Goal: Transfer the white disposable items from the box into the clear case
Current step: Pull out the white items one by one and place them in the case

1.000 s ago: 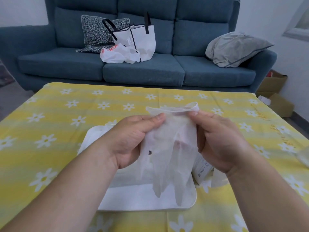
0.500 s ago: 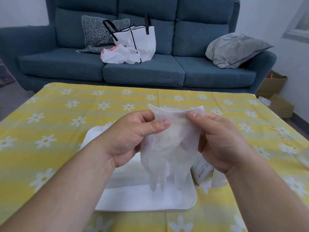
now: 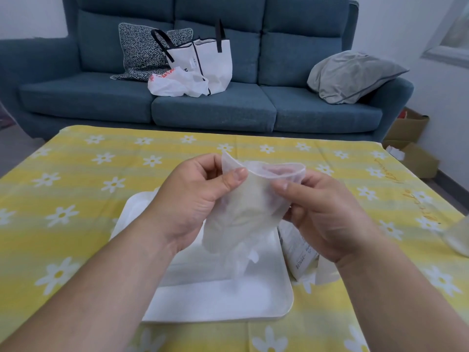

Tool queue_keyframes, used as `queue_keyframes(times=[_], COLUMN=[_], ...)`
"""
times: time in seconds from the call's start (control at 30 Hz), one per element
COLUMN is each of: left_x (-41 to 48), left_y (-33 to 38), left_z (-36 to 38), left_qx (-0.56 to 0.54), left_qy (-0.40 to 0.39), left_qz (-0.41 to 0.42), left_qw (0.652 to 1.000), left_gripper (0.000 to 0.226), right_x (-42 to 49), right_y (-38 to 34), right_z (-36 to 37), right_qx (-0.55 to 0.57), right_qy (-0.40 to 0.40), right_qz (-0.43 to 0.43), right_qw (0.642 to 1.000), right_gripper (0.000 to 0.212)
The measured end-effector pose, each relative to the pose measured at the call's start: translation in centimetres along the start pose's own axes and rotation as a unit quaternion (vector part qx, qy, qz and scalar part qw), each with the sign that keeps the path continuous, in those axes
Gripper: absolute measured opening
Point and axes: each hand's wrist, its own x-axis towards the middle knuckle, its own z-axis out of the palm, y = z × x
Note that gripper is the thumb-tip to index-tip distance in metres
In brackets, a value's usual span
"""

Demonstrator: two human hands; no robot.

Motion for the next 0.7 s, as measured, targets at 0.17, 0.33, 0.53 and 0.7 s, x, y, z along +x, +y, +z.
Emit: queue_keyframes(times=[0.17, 0.33, 0.53, 0.7], left_x=[0.0, 0.1, -0.1, -0.9], left_y=[-0.2, 0.0, -1.1, -1.7], left_z=[0.1, -0.1, -0.7, -0.6], left_qx=[-0.011, -0.034, -0.019, -0.079], left_qy=[0.0, 0.015, -0.139, -0.22], left_qz=[-0.031, -0.057, -0.137, -0.173], left_qw=[0.999, 0.998, 0.981, 0.957], left_gripper=[0.031, 0.027, 0.1, 0.091], right_x=[0.1, 0.1, -0.3, -0.3], right_y=[0.1, -0.4, -0.1, 0.3], right_z=[0.6, 0.6, 0.9, 0.3], right_qx=[-0.001, 0.063, 0.038, -0.004], right_qy=[0.042, 0.094, 0.04, -0.006], right_qz=[-0.01, 0.005, 0.015, 0.042], right_qw=[0.999, 0.994, 0.998, 0.999], right_gripper=[0.017, 0.029, 0.042, 0.039])
